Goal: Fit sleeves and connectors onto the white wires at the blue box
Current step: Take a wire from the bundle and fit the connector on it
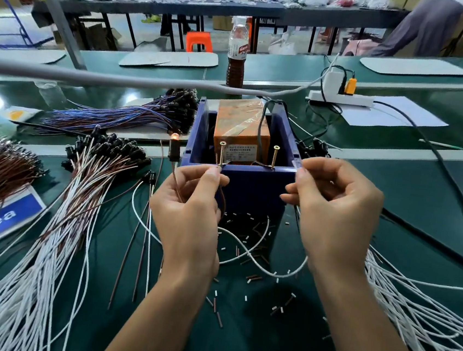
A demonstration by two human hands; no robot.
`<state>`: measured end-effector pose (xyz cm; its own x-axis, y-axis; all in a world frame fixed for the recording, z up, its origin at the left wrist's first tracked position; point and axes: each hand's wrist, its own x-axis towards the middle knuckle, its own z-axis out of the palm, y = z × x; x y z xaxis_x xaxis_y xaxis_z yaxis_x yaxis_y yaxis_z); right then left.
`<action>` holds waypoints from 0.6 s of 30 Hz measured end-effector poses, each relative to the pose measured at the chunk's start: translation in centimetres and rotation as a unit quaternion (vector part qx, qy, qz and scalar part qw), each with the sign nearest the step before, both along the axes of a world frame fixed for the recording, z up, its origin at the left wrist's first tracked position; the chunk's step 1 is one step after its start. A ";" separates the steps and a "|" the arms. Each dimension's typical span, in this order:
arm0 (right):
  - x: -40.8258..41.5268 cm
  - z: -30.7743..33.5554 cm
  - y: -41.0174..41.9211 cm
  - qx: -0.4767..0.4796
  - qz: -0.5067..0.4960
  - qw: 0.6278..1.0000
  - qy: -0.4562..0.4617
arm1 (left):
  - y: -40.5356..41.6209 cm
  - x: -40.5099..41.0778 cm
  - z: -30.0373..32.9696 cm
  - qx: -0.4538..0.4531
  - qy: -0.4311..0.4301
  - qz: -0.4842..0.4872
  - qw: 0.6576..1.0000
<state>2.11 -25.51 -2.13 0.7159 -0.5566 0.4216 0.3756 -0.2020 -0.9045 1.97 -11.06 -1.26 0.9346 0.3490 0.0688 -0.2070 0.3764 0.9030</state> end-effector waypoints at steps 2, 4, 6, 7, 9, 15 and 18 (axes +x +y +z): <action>0.0 0.7 -1.7 0.026 -0.012 1.000 -0.001 | -0.4 -0.5 0.4 -0.015 -0.019 -0.046 0.999; -0.3 1.5 -4.0 0.038 -0.022 0.999 0.006 | -1.1 -0.9 0.9 0.003 -0.040 -0.102 0.994; -0.7 2.4 -6.5 0.050 -0.037 0.998 0.022 | -2.5 -1.2 1.7 0.022 -0.063 -0.163 0.984; -1.0 2.9 -7.8 0.057 -0.044 0.997 0.031 | -3.3 -1.2 2.1 0.034 -0.075 -0.191 0.978; -1.5 3.5 -10.2 0.059 -0.062 0.995 0.051 | -5.4 -1.0 2.7 0.066 -0.093 -0.231 0.966; -3.7 5.2 -13.2 -0.243 -0.219 0.943 0.057 | -12.3 0.8 4.0 0.055 -0.022 -0.286 0.956; -4.3 5.5 -11.3 -0.363 -0.128 0.920 0.067 | -14.5 1.7 4.6 -0.087 0.069 -0.309 0.945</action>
<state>-2.19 -36.77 3.33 0.6725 -0.3205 0.6671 0.1267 -0.8382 -0.5304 3.72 -25.52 3.39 0.9598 -0.2703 -0.0760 0.2149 0.5330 0.8184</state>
